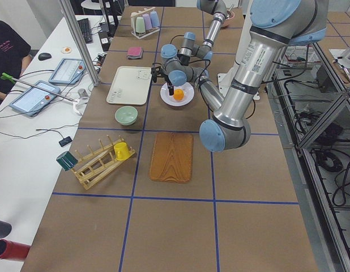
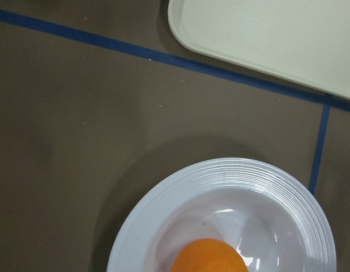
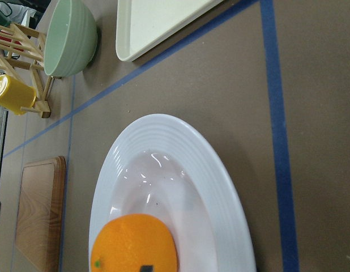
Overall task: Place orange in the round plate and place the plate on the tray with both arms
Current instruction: 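Slide the plate with the right gripper onto the bear tray while the left arm withdraws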
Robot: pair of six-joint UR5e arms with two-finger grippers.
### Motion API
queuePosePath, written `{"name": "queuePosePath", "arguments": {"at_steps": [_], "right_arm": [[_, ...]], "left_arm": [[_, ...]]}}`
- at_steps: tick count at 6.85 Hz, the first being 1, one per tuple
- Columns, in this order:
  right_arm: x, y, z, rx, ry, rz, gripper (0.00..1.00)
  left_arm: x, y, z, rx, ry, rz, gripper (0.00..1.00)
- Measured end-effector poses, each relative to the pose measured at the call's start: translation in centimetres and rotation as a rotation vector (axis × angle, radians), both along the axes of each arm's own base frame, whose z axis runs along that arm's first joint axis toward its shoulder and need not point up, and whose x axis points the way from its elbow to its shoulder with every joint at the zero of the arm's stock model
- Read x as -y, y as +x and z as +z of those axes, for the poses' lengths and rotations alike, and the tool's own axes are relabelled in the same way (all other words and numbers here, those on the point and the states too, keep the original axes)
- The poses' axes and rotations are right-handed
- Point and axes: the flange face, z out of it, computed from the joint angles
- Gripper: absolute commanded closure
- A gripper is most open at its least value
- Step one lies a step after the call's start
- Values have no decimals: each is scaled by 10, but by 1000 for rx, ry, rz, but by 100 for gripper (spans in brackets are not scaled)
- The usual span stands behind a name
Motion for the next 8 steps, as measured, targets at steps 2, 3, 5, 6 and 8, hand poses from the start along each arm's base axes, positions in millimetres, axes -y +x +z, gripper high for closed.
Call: {"name": "queuePosePath", "arguments": {"at_steps": [2,3,5,6,8], "right_arm": [[0,7,-6,62,-12,3,100],[1,10,-13,97,-39,13,100],[3,13,-24,166,-109,52,100],[4,14,-26,180,-120,62,100],[17,23,-32,228,-172,160,100]], "left_arm": [[7,-11,0,-7,3,1,2],[14,-27,3,-13,10,5,2],[22,-72,27,-10,63,38,2],[24,-84,34,-6,77,41,2],[36,-119,56,24,146,45,2]]}}
